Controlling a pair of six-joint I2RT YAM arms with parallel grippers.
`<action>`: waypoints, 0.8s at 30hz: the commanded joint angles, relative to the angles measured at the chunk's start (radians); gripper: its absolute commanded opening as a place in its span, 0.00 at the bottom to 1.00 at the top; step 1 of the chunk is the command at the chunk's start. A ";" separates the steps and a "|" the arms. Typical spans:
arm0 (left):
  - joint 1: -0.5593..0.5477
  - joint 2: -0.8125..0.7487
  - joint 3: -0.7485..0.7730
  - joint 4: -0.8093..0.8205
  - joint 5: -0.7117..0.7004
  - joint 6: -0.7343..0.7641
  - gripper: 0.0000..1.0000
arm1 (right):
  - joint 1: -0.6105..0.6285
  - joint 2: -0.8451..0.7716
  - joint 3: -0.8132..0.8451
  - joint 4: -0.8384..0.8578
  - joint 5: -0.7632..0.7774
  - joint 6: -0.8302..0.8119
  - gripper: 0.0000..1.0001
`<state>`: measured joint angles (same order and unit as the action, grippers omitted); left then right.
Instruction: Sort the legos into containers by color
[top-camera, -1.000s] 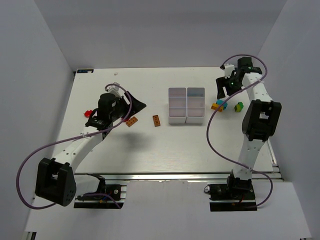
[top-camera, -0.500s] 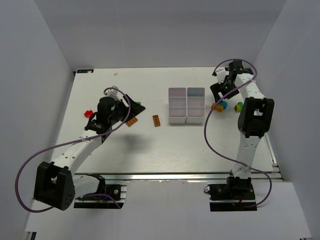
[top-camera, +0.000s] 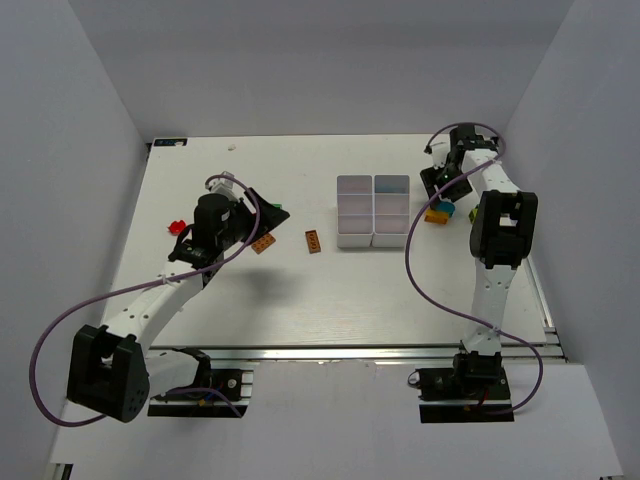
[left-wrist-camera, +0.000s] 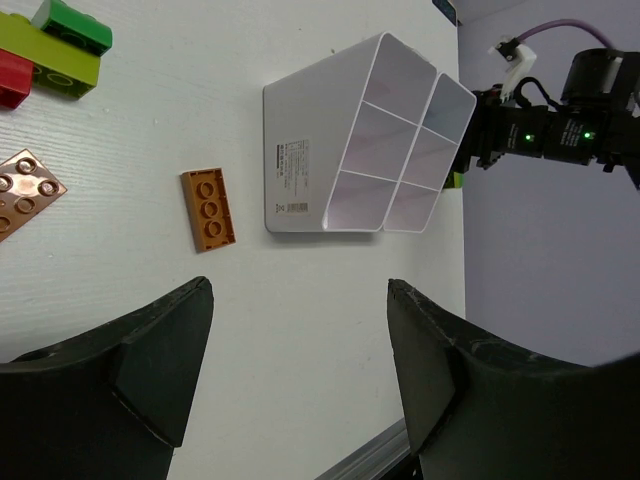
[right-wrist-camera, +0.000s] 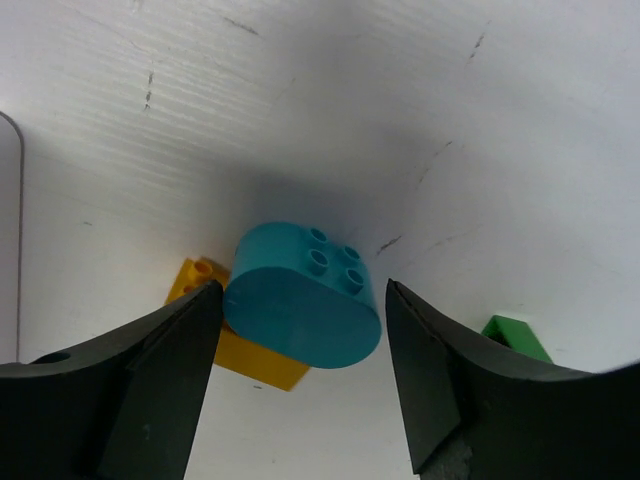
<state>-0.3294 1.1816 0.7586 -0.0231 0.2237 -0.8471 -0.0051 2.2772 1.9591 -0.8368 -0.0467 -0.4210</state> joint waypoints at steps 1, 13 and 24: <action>-0.003 -0.045 -0.016 0.005 -0.015 -0.013 0.80 | 0.004 -0.021 -0.029 0.008 0.010 0.005 0.70; -0.003 -0.045 -0.022 0.012 -0.014 -0.010 0.80 | 0.004 -0.146 -0.226 -0.013 -0.028 -0.032 0.70; -0.003 -0.088 -0.048 0.005 -0.027 -0.015 0.80 | 0.004 -0.205 -0.204 -0.067 -0.162 0.002 0.71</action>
<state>-0.3298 1.1439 0.7212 -0.0231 0.2157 -0.8581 -0.0032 2.1502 1.7233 -0.8639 -0.1284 -0.4335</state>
